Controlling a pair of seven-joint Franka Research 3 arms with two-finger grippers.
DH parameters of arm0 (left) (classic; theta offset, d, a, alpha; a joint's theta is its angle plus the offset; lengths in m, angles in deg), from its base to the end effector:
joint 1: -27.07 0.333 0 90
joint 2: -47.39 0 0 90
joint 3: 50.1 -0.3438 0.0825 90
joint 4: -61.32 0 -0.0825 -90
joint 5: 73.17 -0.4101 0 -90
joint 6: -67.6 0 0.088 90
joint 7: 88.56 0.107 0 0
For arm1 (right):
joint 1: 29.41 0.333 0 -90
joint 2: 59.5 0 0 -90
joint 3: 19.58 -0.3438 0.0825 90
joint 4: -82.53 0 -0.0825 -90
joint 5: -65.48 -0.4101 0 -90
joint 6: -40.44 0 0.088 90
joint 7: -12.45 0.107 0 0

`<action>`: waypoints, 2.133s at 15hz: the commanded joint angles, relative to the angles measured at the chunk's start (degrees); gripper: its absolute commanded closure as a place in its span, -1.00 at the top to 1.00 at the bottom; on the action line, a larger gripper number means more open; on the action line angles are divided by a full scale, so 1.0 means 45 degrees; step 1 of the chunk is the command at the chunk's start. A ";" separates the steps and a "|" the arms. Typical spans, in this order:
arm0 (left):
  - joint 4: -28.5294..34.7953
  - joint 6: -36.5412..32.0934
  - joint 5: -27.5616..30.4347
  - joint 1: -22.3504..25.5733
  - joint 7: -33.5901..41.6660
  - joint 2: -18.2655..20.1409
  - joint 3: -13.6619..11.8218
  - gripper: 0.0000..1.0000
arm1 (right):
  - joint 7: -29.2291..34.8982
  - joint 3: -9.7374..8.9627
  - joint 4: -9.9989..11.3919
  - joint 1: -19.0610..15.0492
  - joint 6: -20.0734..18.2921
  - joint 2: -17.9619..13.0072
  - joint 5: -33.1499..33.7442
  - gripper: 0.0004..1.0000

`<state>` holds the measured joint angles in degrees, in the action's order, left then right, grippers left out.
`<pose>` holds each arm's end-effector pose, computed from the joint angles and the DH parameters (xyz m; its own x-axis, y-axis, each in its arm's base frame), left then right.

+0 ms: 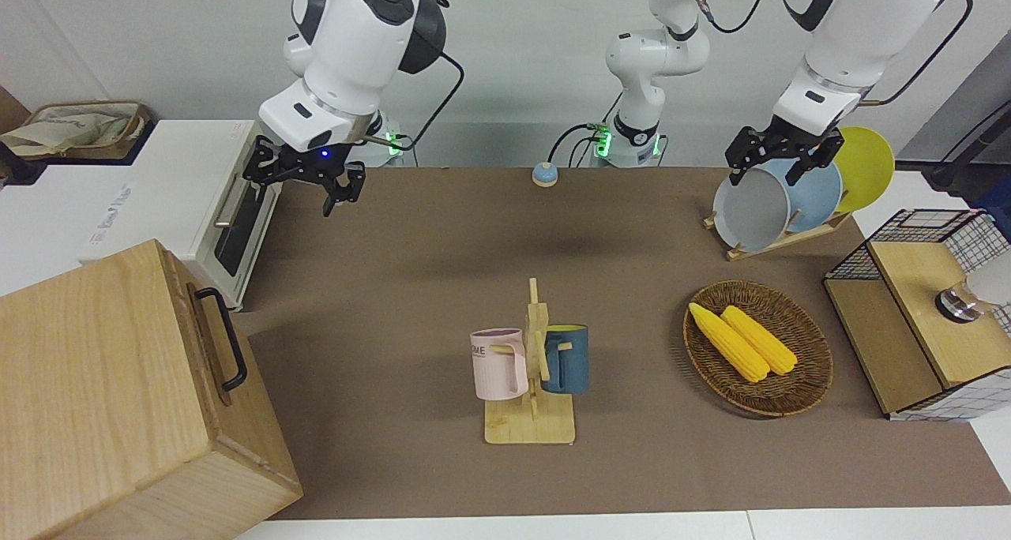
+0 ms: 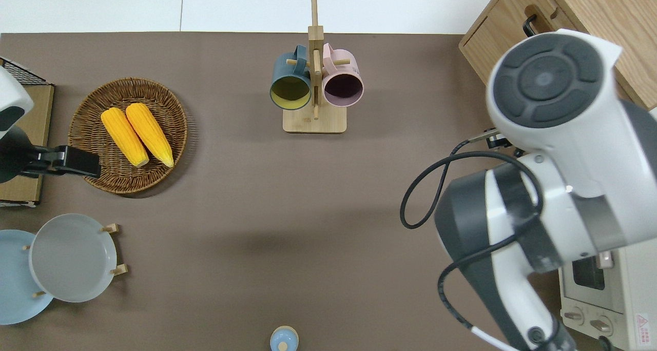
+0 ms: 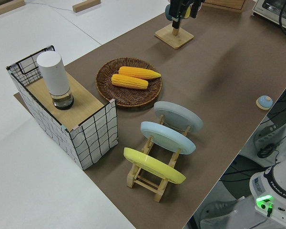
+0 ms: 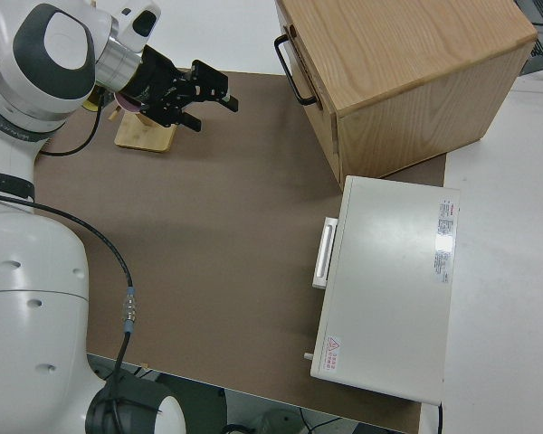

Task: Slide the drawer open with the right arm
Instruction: 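Raise the right arm and reach the right gripper toward the drawer's black handle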

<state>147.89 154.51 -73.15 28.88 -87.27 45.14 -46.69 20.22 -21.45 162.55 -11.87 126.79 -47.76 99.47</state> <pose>0.5884 -0.0157 0.6544 0.9982 -0.0505 -0.0332 -0.0504 -0.9987 0.0034 0.6264 0.1516 0.6267 0.9819 0.1891 -0.0080 0.1611 -0.8130 0.5595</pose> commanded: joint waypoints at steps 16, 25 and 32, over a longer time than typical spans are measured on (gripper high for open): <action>-0.0311 -0.0250 -0.0219 0.0049 0.0123 -0.0145 0.0081 0.99 | 0.2646 -0.0033 0.1298 0.1473 0.2629 0.2642 0.9279 0.97; -0.0331 -0.0250 -0.0219 0.0049 0.0123 -0.0145 0.0081 0.99 | 0.4425 -0.0033 0.2881 0.1474 0.2492 0.3248 1.1743 0.96; -0.0311 -0.0250 -0.0219 0.0049 0.0123 -0.0145 0.0081 0.99 | 0.4639 0.0064 0.2823 0.1239 0.2589 0.3424 1.2444 0.96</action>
<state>147.89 154.51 -73.15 28.88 -87.27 45.14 -46.69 39.25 -21.13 174.44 -5.28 137.64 -32.38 151.67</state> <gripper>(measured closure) 0.004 0.018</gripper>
